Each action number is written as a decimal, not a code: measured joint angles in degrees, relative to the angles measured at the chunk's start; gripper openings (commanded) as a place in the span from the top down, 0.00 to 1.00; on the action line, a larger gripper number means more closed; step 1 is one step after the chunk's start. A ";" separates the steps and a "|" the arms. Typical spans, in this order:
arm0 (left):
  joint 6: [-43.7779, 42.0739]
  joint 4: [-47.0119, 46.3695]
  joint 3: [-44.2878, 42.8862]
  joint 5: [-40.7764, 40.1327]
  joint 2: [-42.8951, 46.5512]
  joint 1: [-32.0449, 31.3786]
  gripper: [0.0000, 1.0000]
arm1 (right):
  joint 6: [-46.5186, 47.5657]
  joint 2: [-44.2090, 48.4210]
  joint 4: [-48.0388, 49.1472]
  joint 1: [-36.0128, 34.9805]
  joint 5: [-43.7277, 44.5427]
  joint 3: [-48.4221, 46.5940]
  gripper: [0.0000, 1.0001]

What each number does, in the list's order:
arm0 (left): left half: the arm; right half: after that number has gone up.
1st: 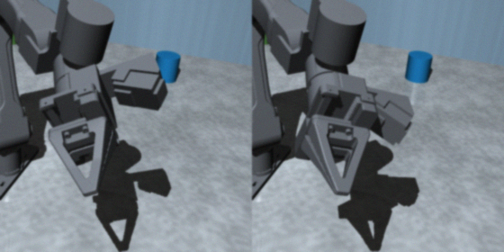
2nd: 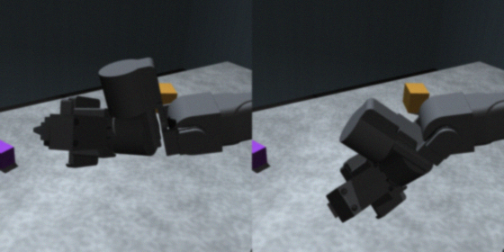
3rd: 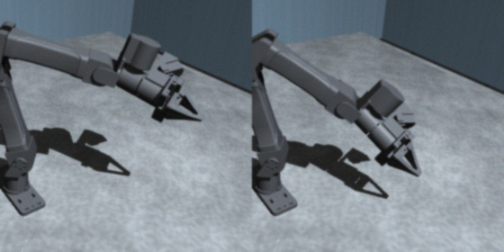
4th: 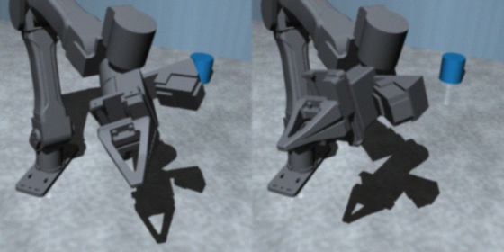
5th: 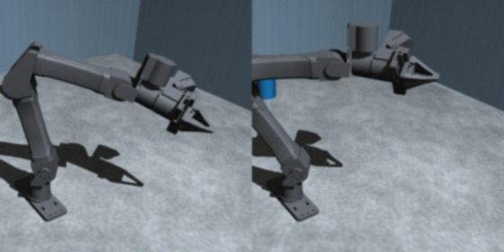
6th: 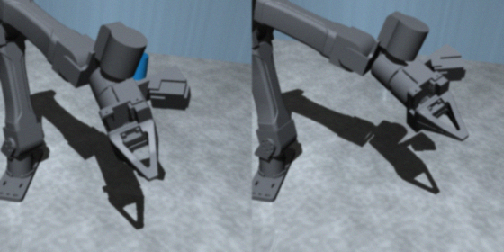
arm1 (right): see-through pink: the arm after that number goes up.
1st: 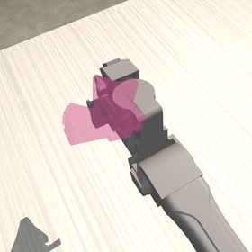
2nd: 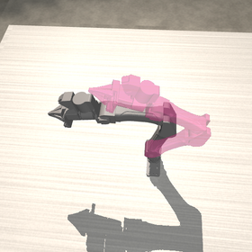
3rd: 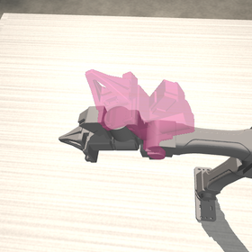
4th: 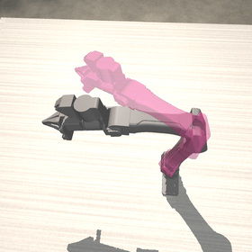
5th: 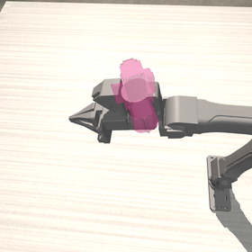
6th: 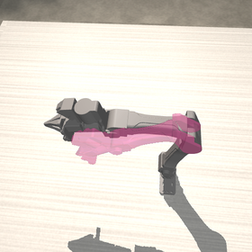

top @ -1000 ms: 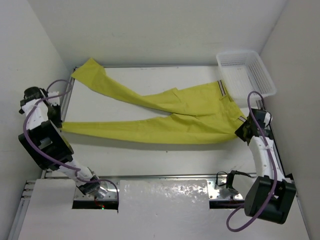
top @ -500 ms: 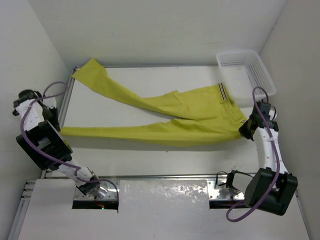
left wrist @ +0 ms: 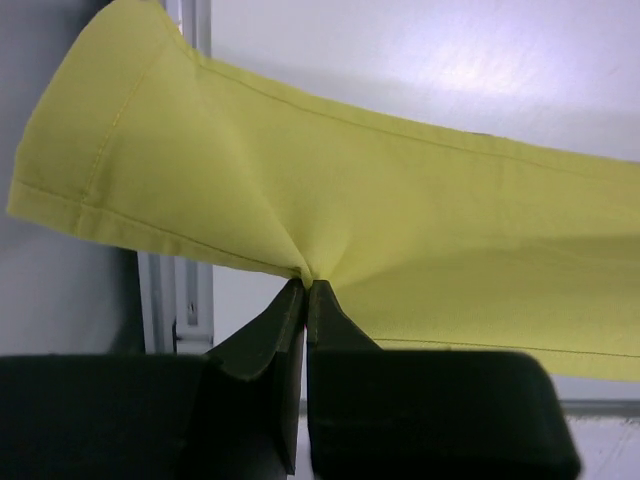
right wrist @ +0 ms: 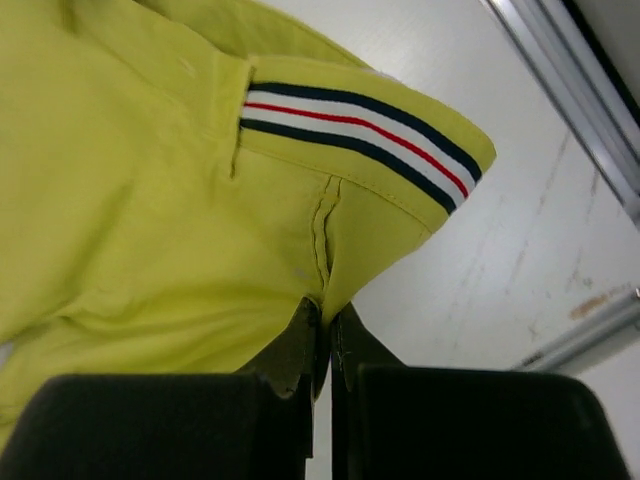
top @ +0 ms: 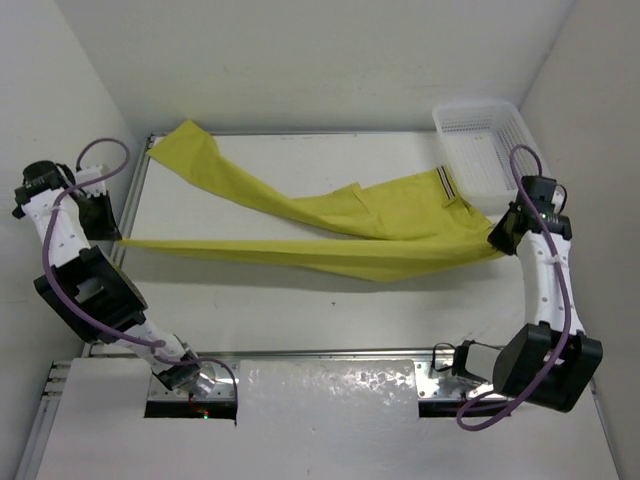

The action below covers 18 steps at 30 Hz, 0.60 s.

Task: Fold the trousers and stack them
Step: Flatten the trousers out

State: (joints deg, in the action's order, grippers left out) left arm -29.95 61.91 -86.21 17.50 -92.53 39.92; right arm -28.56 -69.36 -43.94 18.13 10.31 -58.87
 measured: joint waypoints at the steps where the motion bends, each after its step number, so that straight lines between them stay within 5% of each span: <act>1: -0.26 -0.26 2.19 -1.51 0.02 0.11 1.00 | -0.09 -0.07 0.04 0.13 0.31 1.14 1.00; 8: -4.87 -2.82 21.18 -15.10 2.91 1.57 0.98 | -7.80 5.97 1.40 11.47 1.40 23.96 1.00; 18: -13.51 -3.23 28.55 -28.94 2.73 4.81 0.56 | -12.46 3.28 1.88 15.91 3.89 28.74 0.90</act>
State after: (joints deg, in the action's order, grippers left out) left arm -43.46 58.67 -57.67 -11.44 -89.80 44.73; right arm -41.01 -66.08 -42.06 34.04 14.20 -30.13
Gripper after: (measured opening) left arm 0.388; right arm 0.068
